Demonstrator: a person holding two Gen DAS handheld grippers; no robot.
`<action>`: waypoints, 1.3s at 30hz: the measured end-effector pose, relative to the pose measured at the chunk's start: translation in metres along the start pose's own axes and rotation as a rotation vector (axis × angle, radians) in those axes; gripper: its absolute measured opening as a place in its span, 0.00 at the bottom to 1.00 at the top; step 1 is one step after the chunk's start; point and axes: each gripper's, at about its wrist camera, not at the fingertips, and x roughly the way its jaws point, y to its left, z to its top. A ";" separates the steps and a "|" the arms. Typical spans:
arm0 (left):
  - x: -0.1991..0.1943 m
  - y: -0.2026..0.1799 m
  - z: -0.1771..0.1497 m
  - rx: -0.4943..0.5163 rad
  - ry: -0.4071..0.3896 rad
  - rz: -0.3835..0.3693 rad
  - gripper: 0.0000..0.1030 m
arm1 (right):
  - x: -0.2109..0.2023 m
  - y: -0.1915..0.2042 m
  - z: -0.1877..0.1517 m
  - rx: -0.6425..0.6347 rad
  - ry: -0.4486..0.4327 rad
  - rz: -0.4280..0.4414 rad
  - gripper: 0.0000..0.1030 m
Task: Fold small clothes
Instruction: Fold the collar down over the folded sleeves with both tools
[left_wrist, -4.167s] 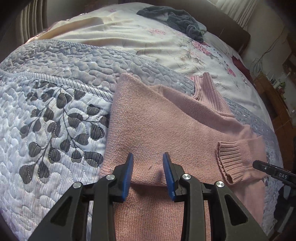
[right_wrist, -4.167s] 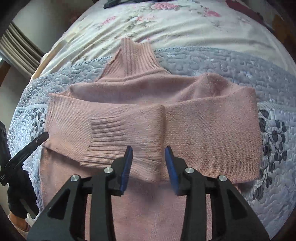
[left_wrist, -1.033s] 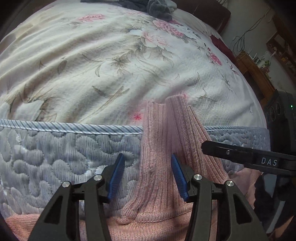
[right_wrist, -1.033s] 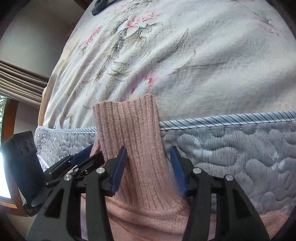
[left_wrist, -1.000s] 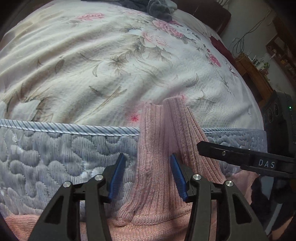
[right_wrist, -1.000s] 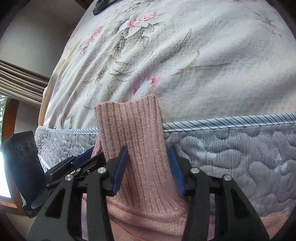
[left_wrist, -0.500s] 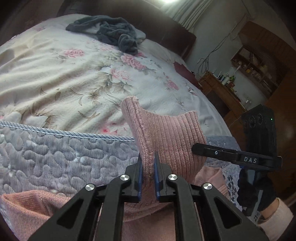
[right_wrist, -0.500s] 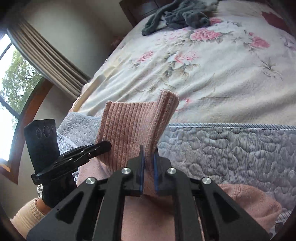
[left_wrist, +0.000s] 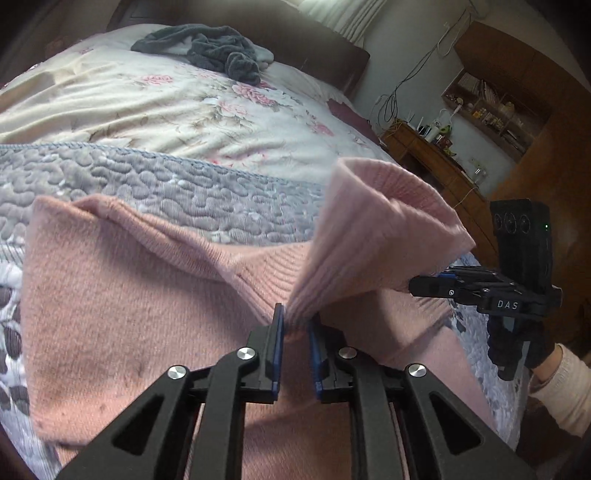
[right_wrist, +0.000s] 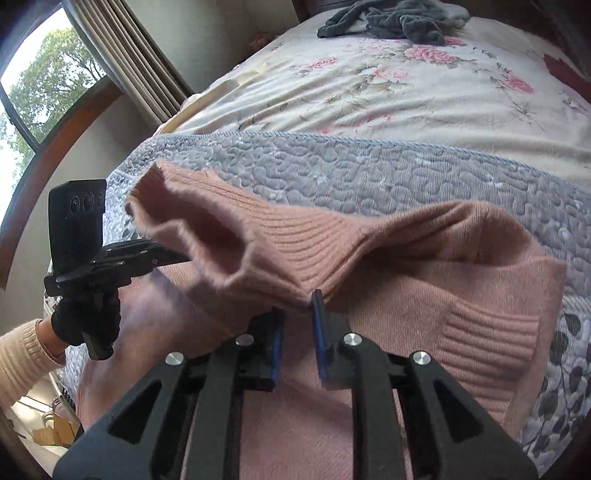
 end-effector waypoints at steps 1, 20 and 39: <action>-0.003 0.002 -0.007 -0.008 0.013 -0.004 0.12 | -0.001 0.000 -0.010 0.004 0.014 0.000 0.15; 0.049 0.033 0.031 -0.307 0.087 -0.011 0.20 | 0.055 -0.056 0.030 0.434 0.070 0.117 0.09; 0.024 0.023 0.000 -0.345 0.130 -0.030 0.48 | 0.031 -0.031 -0.004 0.444 0.119 0.093 0.37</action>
